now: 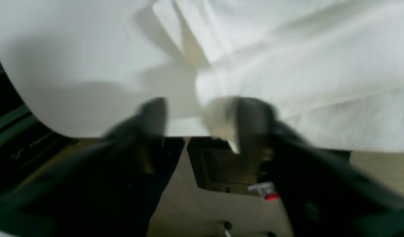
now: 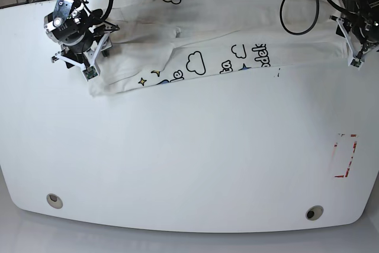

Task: Fold the T-shirt properly
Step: 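Open both grippers and release the folded hem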

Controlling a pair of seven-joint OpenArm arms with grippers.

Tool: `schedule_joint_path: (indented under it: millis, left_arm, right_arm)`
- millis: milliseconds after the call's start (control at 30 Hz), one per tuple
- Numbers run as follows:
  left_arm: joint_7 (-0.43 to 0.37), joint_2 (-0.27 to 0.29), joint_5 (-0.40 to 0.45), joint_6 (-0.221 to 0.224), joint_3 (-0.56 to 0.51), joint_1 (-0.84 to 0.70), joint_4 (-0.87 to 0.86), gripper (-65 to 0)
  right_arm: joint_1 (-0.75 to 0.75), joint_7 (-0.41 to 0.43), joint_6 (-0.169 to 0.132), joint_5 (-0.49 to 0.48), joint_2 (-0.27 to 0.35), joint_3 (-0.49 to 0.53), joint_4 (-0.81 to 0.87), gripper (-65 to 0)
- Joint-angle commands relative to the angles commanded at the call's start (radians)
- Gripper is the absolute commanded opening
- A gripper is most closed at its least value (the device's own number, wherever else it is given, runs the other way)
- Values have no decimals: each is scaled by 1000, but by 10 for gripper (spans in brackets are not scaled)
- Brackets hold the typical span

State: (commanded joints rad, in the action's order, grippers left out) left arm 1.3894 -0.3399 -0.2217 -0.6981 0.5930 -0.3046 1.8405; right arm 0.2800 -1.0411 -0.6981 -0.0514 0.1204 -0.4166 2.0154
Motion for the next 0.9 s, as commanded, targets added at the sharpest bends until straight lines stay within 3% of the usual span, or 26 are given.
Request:
schedule_joint_path:
  millis: [67, 133, 267, 533, 633, 733, 800, 900]
  left_arm:
    - [0, 2, -2, 0, 0, 2, 8, -258]
    - [0, 2, -5, 0, 0, 5, 20, -257]
    - [7, 3, -61, 0, 2, 9, 78, -257]
    - [7, -3, -282, 0, 5, 3, 118, -260]
    - [7, -3, -316, 0, 6, 0, 117, -260]
    - [7, 5, -284, 0, 6, -15, 114, -276]
    - [7, 18, -253, 0, 3, -18, 110, -328]
    - [-25, 52, -178, 0, 3, -41, 94, -478]
  right_arm:
    - [0, 2, 0, -8, 0, -5, 12, -40]
    - [-6, 3, 0, -34, 0, -20, 17, -27]
    - [-25, 5, 0, -161, 0, -63, 15, -54]
    - [-41, 5, 0, -436, 5, -97, 9, -98]
    - [-41, 5, 0, -486, -2, -95, -2, -157]
    - [-44, 5, 0, -500, -26, -94, -37, -262]
    - [-46, 5, 0, -482, -40, -94, -60, -331]
    - [-46, 6, 0, -434, -55, -92, -91, -444]
